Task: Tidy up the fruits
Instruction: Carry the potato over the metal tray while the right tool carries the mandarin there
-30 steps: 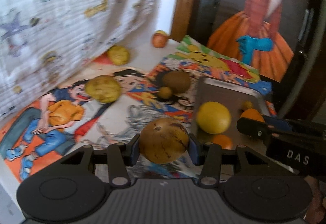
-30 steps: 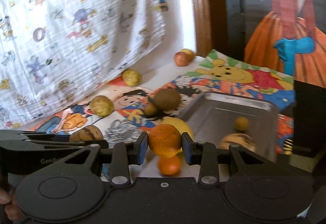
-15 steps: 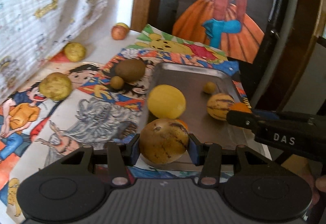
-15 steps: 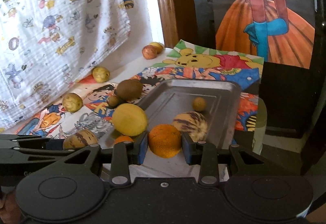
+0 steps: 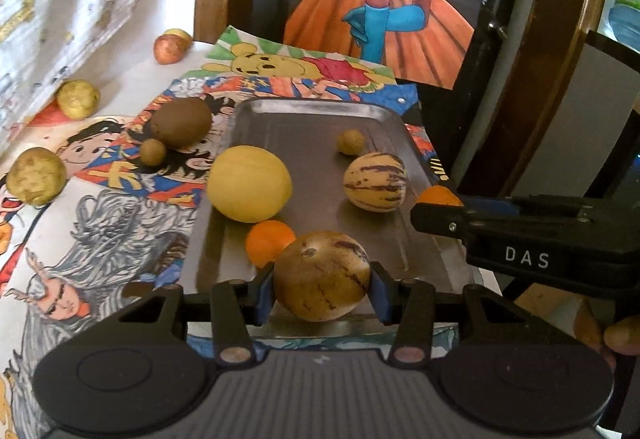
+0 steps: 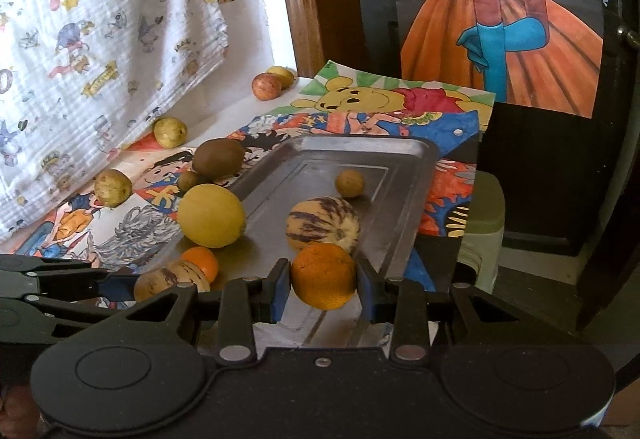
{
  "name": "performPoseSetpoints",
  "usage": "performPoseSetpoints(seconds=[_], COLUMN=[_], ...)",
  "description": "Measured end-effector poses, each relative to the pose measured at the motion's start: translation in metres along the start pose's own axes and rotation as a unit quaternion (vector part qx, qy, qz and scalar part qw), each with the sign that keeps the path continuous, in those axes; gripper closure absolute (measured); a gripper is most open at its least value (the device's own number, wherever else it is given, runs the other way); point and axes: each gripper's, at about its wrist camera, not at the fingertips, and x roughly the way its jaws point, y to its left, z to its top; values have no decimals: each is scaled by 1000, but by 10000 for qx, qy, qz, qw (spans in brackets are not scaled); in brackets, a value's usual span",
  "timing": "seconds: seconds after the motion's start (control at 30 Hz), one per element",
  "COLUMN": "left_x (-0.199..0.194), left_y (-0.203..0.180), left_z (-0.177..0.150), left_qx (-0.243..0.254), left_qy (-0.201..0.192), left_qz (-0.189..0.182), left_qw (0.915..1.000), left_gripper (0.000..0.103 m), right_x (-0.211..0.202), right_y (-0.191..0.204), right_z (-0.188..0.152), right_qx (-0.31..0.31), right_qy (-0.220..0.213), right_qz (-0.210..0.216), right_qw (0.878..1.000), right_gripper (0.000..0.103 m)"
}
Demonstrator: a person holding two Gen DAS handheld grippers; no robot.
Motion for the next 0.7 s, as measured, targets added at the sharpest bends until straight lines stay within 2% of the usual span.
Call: performPoseSetpoints(seconds=[0.2, 0.7], left_x=[9, 13], left_y=[1, 9], left_z=[0, -1], left_qx=[-17, -54], left_qy=[141, 172], left_qz=[45, 236], left_qw=[9999, 9996], left_gripper=[51, 51], right_x=[5, 20], right_y=[-4, -5], right_z=[0, -5], right_qx=[14, 67], right_qy=[60, 264], right_qz=[0, 73], right_qw=[10000, 9996], right_gripper=[66, 65])
